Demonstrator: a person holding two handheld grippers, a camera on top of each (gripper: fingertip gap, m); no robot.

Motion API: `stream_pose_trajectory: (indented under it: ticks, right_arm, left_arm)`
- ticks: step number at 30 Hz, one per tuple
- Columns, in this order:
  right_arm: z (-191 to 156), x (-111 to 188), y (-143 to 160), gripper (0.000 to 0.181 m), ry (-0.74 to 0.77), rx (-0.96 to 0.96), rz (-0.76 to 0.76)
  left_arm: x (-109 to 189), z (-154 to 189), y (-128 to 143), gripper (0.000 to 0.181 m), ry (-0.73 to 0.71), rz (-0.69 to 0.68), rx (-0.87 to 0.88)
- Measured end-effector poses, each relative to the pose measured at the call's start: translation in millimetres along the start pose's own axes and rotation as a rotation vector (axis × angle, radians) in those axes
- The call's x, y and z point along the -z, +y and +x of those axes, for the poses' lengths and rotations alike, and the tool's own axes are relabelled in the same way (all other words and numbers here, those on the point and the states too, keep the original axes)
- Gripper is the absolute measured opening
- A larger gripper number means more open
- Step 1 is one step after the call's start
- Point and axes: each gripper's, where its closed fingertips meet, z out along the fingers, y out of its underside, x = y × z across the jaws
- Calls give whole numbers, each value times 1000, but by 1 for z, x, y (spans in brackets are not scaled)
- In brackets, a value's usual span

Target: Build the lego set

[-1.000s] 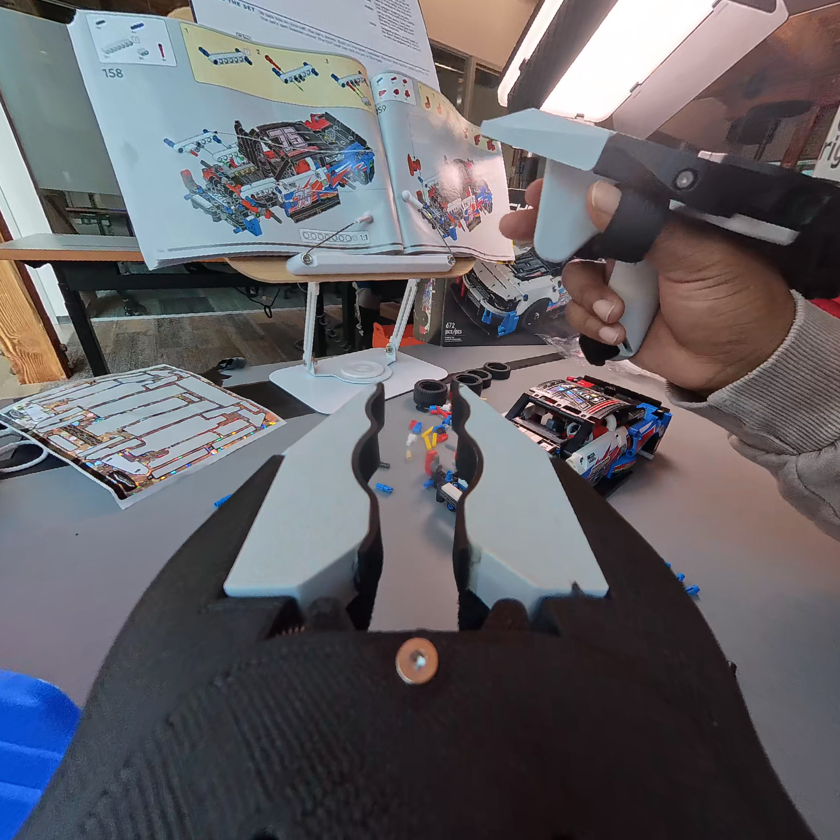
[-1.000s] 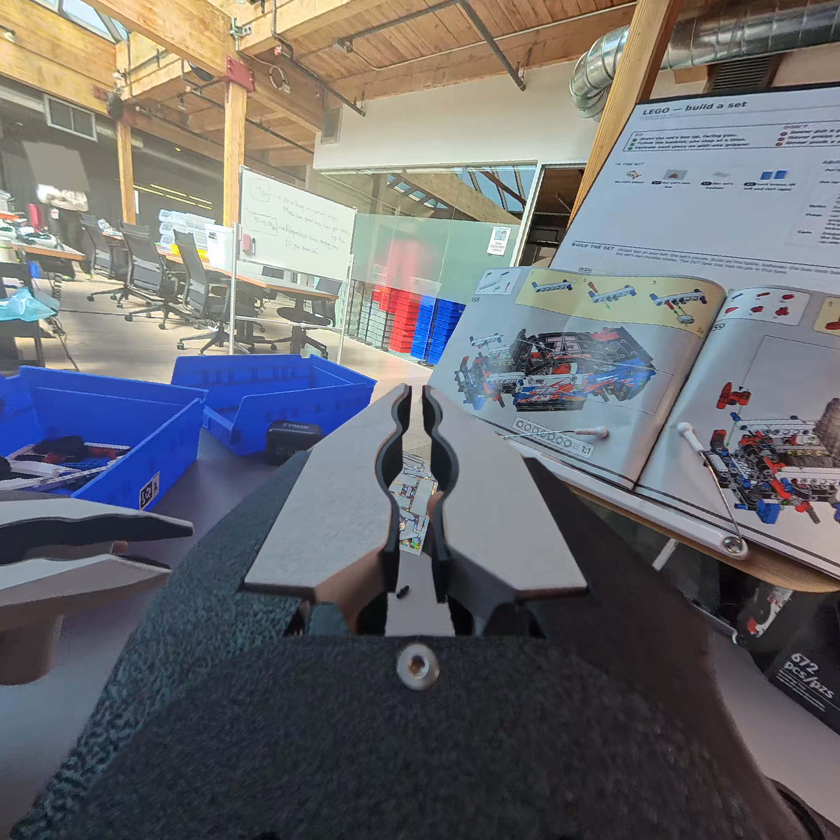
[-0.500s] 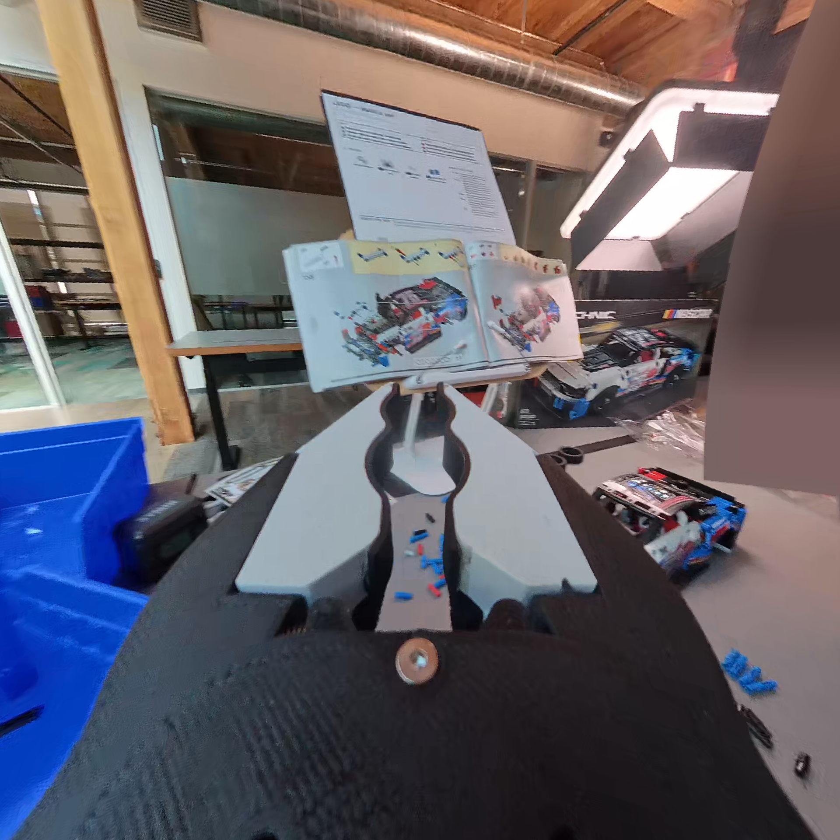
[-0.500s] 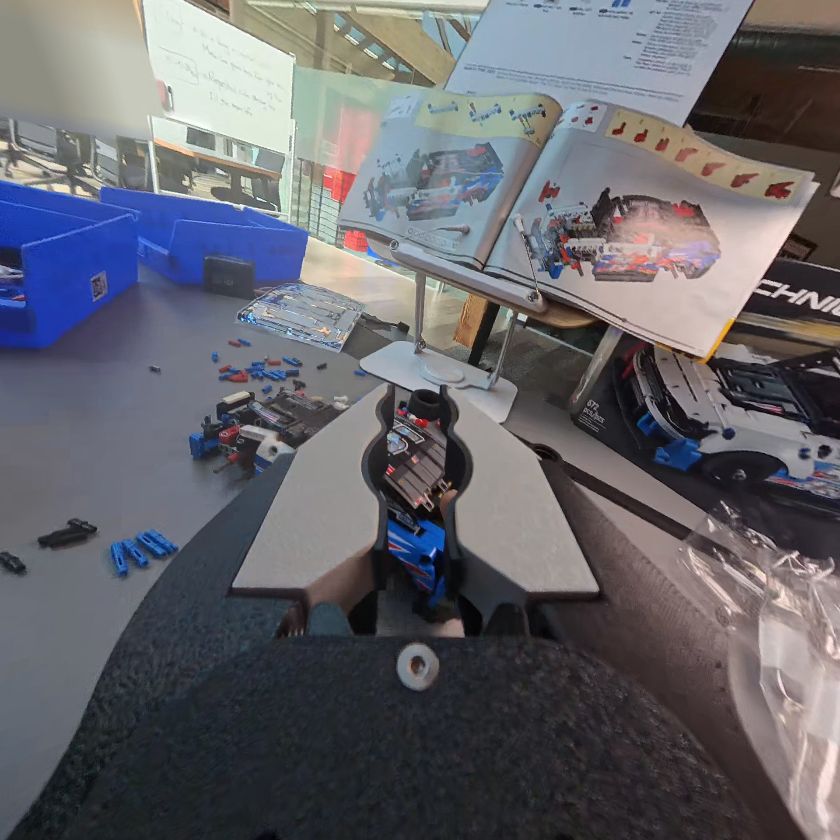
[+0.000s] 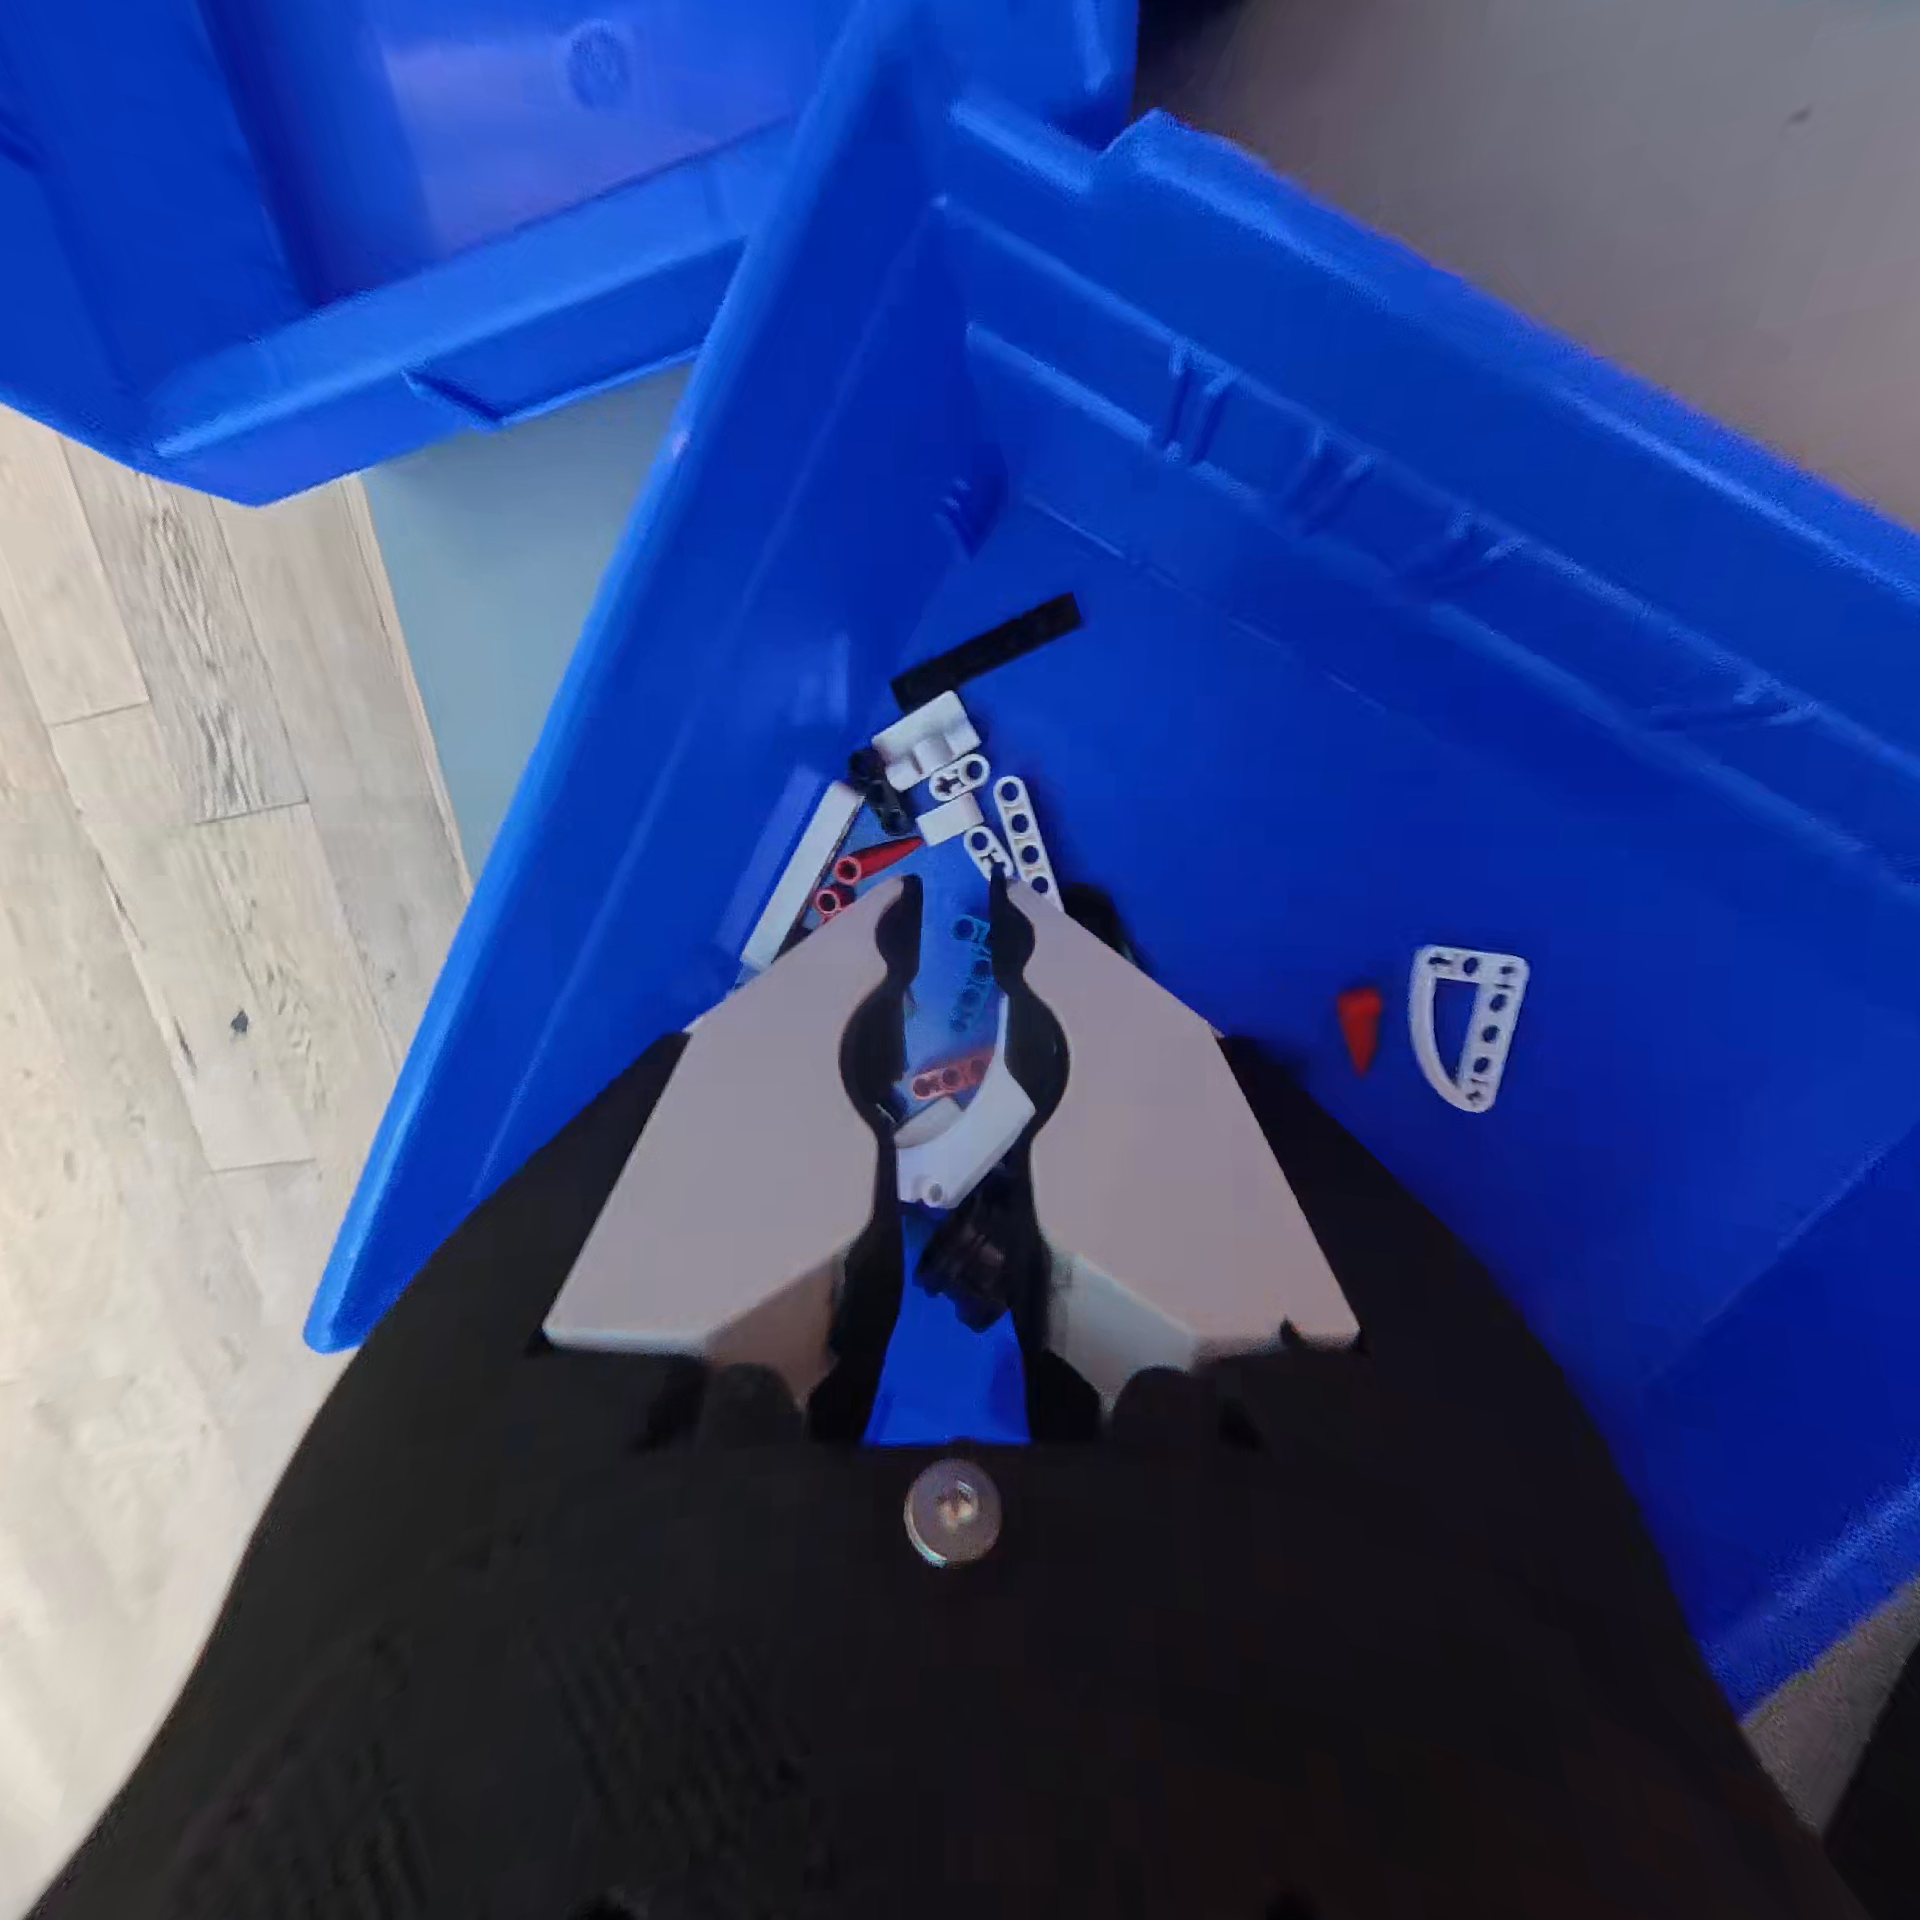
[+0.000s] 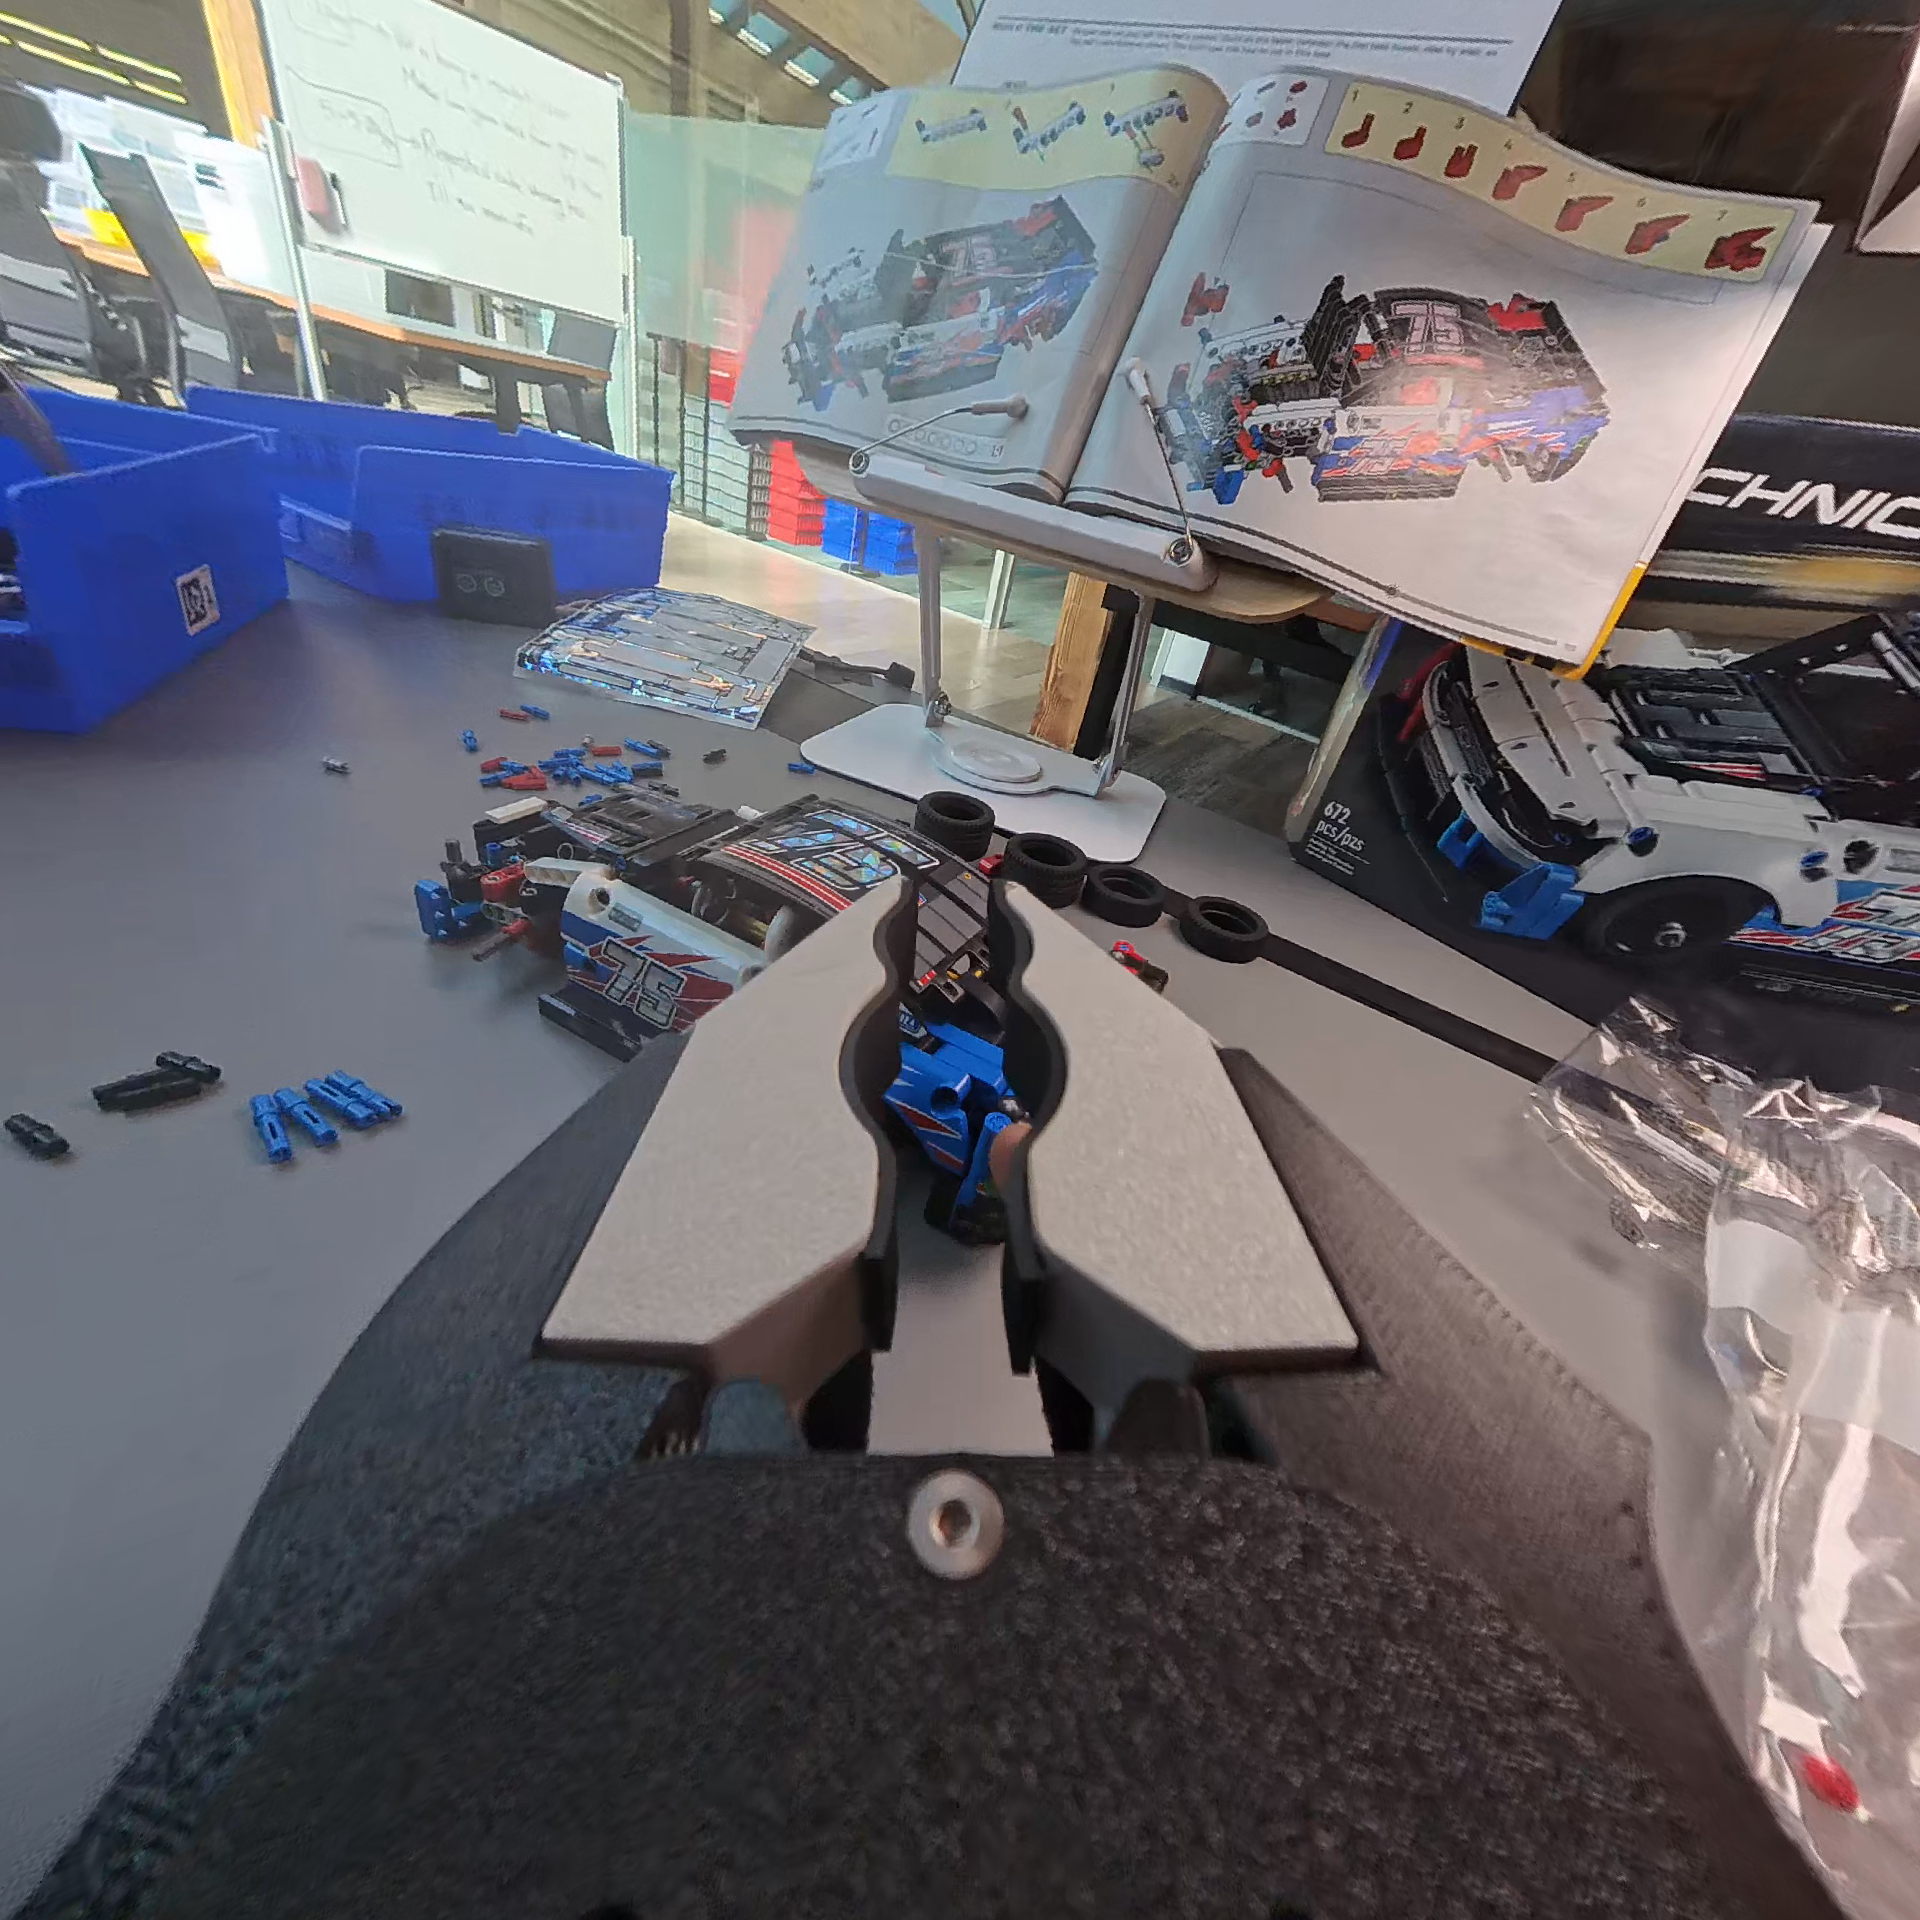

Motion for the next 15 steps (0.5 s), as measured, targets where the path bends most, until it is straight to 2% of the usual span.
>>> stream_pose_trajectory:
  ticks: [4,7,10,11,14,15]
  right_arm:
    - [5,1,3,10,19,-24,-11]
    - [8,0,7,10,28,-43,-19]
    - [8,-3,11,10,28,-47,-33]
    - [7,-4,12,10,26,-51,-37]
    - [4,-7,15,10,16,-53,-48]
    - [3,-8,15,10,14,-49,-52]
  left_arm:
    - [-27,-4,27,18,34,-235,20]
    - [-32,-1,42,14,66,-325,-36]
    - [-33,15,45,8,144,-338,-78]
    - [-32,20,43,6,159,-323,-109]
    - [-28,63,31,0,367,-239,-126]
    - [-27,67,25,0,370,-203,-146]
